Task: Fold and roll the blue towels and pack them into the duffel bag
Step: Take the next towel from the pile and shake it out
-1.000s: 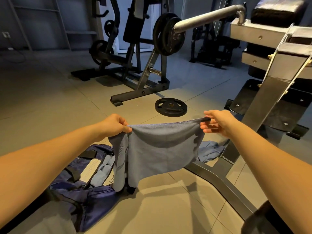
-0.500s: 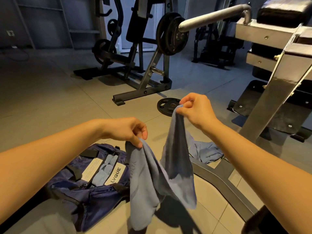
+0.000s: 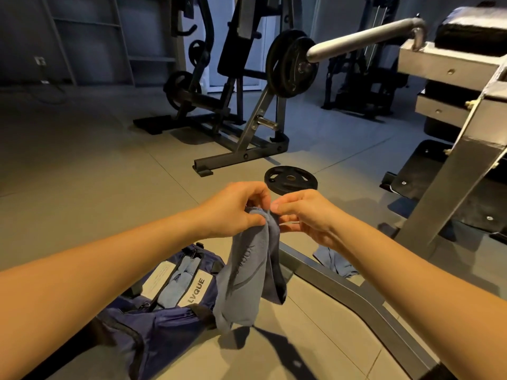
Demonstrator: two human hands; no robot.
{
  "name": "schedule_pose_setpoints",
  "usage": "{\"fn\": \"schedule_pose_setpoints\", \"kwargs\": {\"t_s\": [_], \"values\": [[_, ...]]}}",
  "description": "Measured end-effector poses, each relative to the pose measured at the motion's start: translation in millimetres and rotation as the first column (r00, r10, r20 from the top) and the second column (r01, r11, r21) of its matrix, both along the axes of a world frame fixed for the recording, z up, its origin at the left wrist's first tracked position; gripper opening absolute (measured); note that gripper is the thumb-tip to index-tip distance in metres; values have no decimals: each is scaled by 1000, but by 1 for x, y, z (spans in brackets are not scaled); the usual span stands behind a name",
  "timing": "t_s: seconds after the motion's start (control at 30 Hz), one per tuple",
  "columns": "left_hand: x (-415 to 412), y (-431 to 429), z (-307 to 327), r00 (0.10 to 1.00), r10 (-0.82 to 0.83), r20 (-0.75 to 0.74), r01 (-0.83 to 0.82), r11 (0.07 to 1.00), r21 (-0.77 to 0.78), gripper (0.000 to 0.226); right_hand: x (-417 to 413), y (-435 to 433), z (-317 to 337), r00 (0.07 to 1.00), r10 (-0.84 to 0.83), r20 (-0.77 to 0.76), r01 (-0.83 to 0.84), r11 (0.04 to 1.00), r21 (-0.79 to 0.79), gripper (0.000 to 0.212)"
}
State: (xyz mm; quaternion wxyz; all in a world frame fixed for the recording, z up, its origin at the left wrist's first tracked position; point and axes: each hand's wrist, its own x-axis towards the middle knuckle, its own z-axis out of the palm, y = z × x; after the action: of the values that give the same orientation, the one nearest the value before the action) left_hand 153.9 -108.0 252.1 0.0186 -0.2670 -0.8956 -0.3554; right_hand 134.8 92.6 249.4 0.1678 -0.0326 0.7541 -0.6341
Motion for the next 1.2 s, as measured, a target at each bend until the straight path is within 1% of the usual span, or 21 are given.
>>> {"fn": "schedule_pose_setpoints", "kwargs": {"t_s": [0.1,0.2,0.27,0.33,0.5,0.63,0.77,0.9,0.97,1.07,1.13,1.2], "values": [[-2,-2,1,998,43,-47,-44,999,-10,20,0,-3,0,999,33,-3,-33,999,-28,15],[-3,0,4,989,141,-53,-144,989,-42,19,-1,-3,0,998,57,-34,-57,998,-15,13],[-4,0,5,978,208,-15,-208,976,-57,24,-2,-2,2,996,73,-54,-72,997,20,12],[-6,1,5,970,238,51,-235,970,-57,28,-3,-2,3,994,93,-59,-90,994,57,12],[-6,5,4,939,269,216,-283,958,35,19,-2,-2,5,992,101,-71,-93,990,108,13],[-5,8,1,933,215,289,-247,966,80,12,-3,3,6,986,150,-66,-137,975,178,12],[-6,2,4,929,151,338,-226,954,195,5,-4,14,8,989,137,-53,-122,967,223,5],[-6,-5,7,933,97,347,-195,946,259,6,-3,21,11,979,204,-23,-195,961,197,6],[-6,-5,8,940,60,336,-152,955,255,6,-4,26,13,978,210,3,-207,962,177,7],[-5,-6,9,960,2,279,-60,978,199,7,-6,35,16,993,119,-1,-117,977,180,14],[-2,-3,12,966,-52,251,13,988,155,8,-5,36,17,998,66,2,-66,983,173,14],[2,1,14,959,-115,257,79,986,144,7,-2,31,17,999,52,6,-52,985,163,13]]}}
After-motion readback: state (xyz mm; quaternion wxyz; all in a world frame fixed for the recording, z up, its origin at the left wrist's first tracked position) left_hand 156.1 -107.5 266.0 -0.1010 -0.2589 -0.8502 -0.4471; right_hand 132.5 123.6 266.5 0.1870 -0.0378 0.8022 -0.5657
